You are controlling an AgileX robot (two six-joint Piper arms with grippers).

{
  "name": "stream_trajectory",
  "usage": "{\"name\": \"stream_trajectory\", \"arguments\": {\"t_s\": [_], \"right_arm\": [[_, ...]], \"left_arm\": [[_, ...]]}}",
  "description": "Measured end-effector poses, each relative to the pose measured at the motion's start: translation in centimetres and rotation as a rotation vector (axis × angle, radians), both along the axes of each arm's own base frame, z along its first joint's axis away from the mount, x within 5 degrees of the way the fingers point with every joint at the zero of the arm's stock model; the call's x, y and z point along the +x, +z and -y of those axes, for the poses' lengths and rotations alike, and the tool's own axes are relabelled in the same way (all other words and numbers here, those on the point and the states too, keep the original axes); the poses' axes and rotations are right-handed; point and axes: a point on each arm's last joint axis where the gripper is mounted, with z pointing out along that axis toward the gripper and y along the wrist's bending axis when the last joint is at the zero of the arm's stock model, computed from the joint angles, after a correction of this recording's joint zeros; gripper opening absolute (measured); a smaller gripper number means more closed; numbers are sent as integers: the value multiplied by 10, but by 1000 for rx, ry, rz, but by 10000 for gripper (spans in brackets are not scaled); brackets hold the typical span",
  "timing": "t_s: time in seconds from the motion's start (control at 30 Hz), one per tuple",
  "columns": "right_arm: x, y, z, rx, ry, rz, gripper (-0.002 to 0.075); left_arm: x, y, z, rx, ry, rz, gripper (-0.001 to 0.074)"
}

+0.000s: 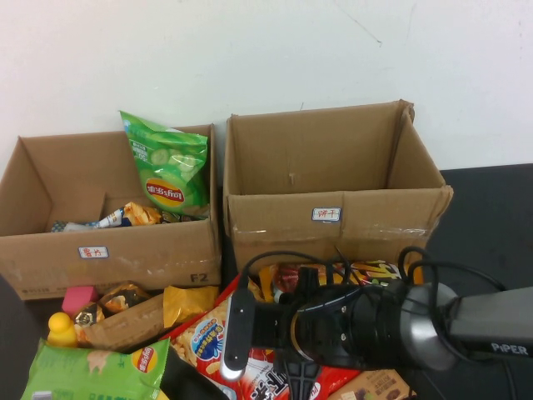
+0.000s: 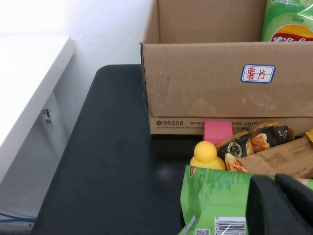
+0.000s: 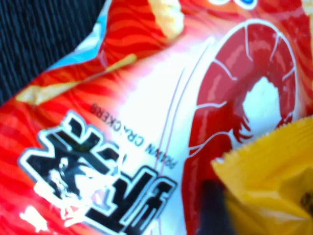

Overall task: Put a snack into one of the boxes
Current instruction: Pick up the potato chip

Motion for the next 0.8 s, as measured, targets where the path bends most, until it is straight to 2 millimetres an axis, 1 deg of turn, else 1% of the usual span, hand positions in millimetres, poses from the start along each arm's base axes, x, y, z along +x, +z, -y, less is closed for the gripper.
{"name": "stream_trajectory", "arguments": {"t_s": [0.07,0.13,0.2,0.23,0.3,0.37,0.47,0.53,0.63,0.73,0.8], "right_arm": [[1,1,0,-8,-5,5,283],[3,4,0,-16,-34,9,141],[5,7,1,-17,-69,15,68],[6,10,1,-15,-88,19,46],[6,21,3,3,-122,29,24],[5,38,6,36,-147,46,15],[0,79,10,133,-179,85,9],[-8,109,13,210,-183,112,8],[-23,149,18,327,-172,146,7],[-36,183,23,441,-139,184,7],[-41,199,25,516,-106,210,7]], "left_arm": [[0,0,0,0,0,0,-2],[0,0,0,0,0,0,-2],[0,0,0,0,0,0,-2],[0,0,0,0,0,0,-2],[0,0,0,0,0,0,-2],[0,0,0,0,0,0,-2],[0,0,0,0,0,0,-2],[0,0,0,0,0,0,-2],[0,0,0,0,0,0,-2],[0,0,0,0,0,0,-2],[0,0,0,0,0,0,-2]]}}
